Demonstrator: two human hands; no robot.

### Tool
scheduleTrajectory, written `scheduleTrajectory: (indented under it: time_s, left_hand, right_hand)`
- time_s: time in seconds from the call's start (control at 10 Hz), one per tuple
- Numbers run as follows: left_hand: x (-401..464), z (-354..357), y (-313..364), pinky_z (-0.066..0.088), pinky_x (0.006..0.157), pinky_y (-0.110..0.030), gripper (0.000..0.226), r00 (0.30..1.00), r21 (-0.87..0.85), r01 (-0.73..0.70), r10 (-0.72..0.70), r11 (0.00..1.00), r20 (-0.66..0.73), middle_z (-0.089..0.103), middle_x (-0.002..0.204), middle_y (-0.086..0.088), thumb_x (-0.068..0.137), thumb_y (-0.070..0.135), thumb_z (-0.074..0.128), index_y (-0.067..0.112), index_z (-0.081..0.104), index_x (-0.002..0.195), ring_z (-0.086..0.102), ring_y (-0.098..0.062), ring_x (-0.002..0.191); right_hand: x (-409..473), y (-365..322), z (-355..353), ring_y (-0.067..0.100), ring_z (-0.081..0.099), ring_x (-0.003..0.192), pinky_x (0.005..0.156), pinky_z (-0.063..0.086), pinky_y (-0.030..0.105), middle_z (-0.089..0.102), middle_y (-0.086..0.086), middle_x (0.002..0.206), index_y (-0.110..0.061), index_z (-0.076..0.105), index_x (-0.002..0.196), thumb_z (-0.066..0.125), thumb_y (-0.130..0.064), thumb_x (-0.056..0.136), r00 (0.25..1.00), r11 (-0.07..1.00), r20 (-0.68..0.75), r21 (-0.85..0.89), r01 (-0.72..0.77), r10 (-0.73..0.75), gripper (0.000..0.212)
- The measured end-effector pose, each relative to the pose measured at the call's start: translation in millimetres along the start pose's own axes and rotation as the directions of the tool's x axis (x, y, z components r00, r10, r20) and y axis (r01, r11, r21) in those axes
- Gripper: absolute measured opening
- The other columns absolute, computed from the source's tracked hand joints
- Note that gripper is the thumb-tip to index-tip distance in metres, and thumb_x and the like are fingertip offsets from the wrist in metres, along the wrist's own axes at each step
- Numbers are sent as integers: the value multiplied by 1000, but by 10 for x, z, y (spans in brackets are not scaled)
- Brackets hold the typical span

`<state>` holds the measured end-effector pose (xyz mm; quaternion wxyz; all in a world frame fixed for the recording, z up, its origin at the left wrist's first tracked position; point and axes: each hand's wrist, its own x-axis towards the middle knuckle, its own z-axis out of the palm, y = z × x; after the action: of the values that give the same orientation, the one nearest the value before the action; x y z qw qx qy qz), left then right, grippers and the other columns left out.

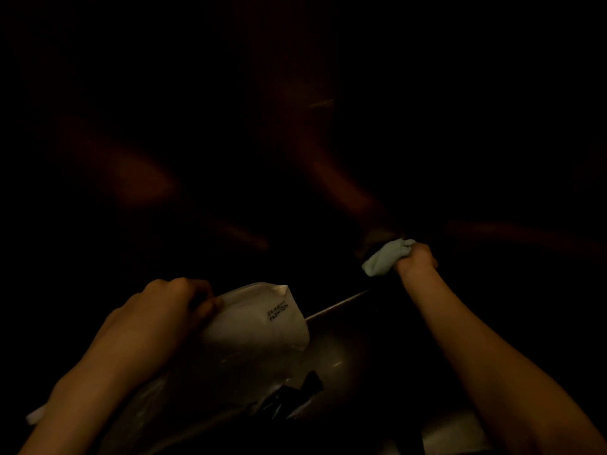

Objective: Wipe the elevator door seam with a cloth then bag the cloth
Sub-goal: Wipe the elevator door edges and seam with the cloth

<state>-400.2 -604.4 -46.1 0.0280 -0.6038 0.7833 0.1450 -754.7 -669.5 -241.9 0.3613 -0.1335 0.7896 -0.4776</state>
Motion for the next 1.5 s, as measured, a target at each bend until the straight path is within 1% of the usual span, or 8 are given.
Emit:
scheduleTrajectory:
  time_s: [0.1, 0.2, 0.3, 0.5, 0.7, 1.0, 1.1, 1.5]
  left_hand:
    - [-31, 4, 18, 54, 70, -37, 19, 1000, -5, -9, 9, 1000, -15, 59, 81, 7, 93, 39, 44, 36, 52, 76, 59, -8, 70]
    - [-53, -7, 31, 54, 70, -38, 20, 1000, 4, -3, 3, 1000, -18, 59, 80, 7, 93, 40, 44, 36, 51, 74, 59, -9, 69]
    - [-60, -42, 54, 53, 67, -35, 22, 1000, 20, 1, -1, 1000, -28, 58, 77, 7, 93, 41, 44, 34, 51, 73, 58, -7, 67]
    - [-121, -174, 88, 54, 72, -36, 20, 999, 23, 2, 0, 1000, -52, 59, 80, 8, 93, 41, 43, 36, 50, 75, 59, -7, 71]
    - [-231, -224, 181, 54, 70, -38, 23, 991, 11, 0, 2, 1000, -132, 57, 80, 7, 92, 47, 42, 38, 48, 72, 59, -11, 72]
    - [-294, -494, 612, 53, 71, -36, 22, 977, 44, -85, 92, 995, -193, 57, 83, 5, 96, 44, 38, 31, 55, 90, 59, -14, 76]
    - [-292, -555, 730, 53, 72, -33, 22, 969, 51, -84, 93, 995, -229, 56, 80, 6, 96, 44, 37, 32, 53, 88, 58, -11, 74]
    - [-328, -667, 887, 53, 75, -32, 20, 951, 17, -127, 126, 992, -281, 57, 86, 6, 98, 42, 35, 33, 52, 93, 58, -12, 77]
  right_hand:
    - [-285, -326, -33, 31, 57, 97, 76, 42, 32, 60, 15, 100, -12, 53, 81, 54, -5, 85, 993, 865, 13, 489, -110, 119, 8]
    - [-366, -498, -6, 18, 56, 67, 54, 50, 18, 58, 6, 65, -6, 48, 64, 40, 9, 88, 991, 717, -110, 697, 23, 75, 28]
    - [-455, -640, 2, 14, 54, 67, 50, 48, 18, 54, 5, 80, -6, 51, 98, 43, 2, 89, 980, 812, -182, 559, 165, -74, 15]
    - [-596, -450, 38, 26, 56, 109, 92, 48, 35, 56, 13, 118, -6, 48, 126, 44, -12, 96, 933, 887, -186, 297, 353, -309, 30]
    - [-817, -888, -130, 25, 45, 119, 85, 35, 12, 35, 18, 140, 3, 49, 124, 43, -1, 94, 797, 793, -212, 128, 596, -565, 32]
    - [-1136, -1440, -449, 26, 35, 129, 84, 29, 8, 11, 11, 153, -7, 30, 145, 39, -5, 98, 698, 703, -179, 46, 710, -693, 48]
    - [-1148, -1657, -565, 26, 32, 133, 93, 30, 13, 11, 12, 153, -8, 27, 146, 40, -8, 98, 573, 597, -253, -21, 802, -779, 50]
    - [-1225, -2166, -670, 27, 15, 142, 112, 23, 34, 2, 14, 156, -10, 15, 150, 42, -8, 96, 433, 476, -201, -301, 826, -879, 60]
